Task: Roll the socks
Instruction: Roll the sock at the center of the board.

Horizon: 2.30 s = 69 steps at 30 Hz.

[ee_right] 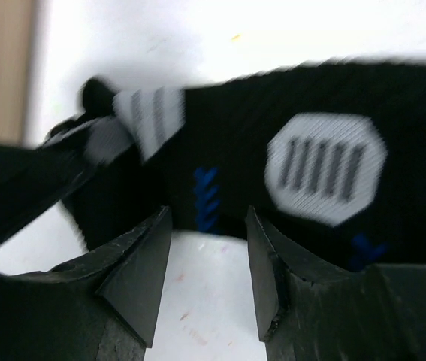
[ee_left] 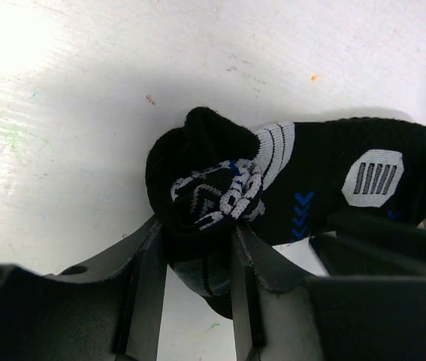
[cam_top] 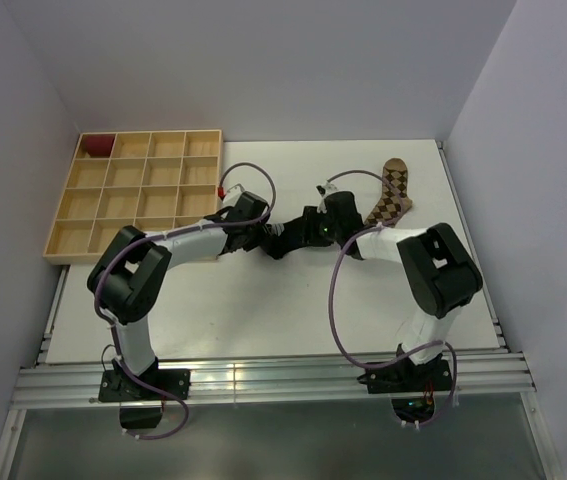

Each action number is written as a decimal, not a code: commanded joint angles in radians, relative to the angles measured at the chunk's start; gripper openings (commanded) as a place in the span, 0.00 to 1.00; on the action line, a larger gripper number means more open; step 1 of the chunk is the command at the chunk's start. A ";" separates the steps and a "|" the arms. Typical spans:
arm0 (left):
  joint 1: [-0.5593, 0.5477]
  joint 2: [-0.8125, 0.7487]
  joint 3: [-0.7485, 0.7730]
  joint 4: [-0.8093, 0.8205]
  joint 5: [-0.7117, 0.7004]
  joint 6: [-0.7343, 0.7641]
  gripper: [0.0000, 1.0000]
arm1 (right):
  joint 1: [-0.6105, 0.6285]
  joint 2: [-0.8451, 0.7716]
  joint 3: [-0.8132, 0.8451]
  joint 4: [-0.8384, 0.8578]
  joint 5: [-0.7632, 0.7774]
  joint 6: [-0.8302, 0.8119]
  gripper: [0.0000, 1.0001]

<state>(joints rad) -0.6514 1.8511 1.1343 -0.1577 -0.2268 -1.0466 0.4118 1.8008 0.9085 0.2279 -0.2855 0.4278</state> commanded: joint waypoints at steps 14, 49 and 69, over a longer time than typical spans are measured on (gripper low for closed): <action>-0.002 0.092 0.027 -0.243 0.000 0.063 0.37 | 0.104 -0.046 -0.125 0.406 -0.115 0.074 0.55; 0.067 -0.197 -0.277 0.260 0.178 -0.090 0.87 | -0.073 0.198 -0.215 0.552 -0.301 0.511 0.00; 0.104 -0.089 -0.278 0.452 0.198 -0.024 0.79 | -0.073 0.181 -0.143 0.338 -0.276 0.517 0.00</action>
<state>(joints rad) -0.5495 1.7329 0.8257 0.2501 -0.0456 -1.1122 0.3523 1.9728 0.7589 0.7197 -0.6514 0.9836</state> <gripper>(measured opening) 0.792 0.046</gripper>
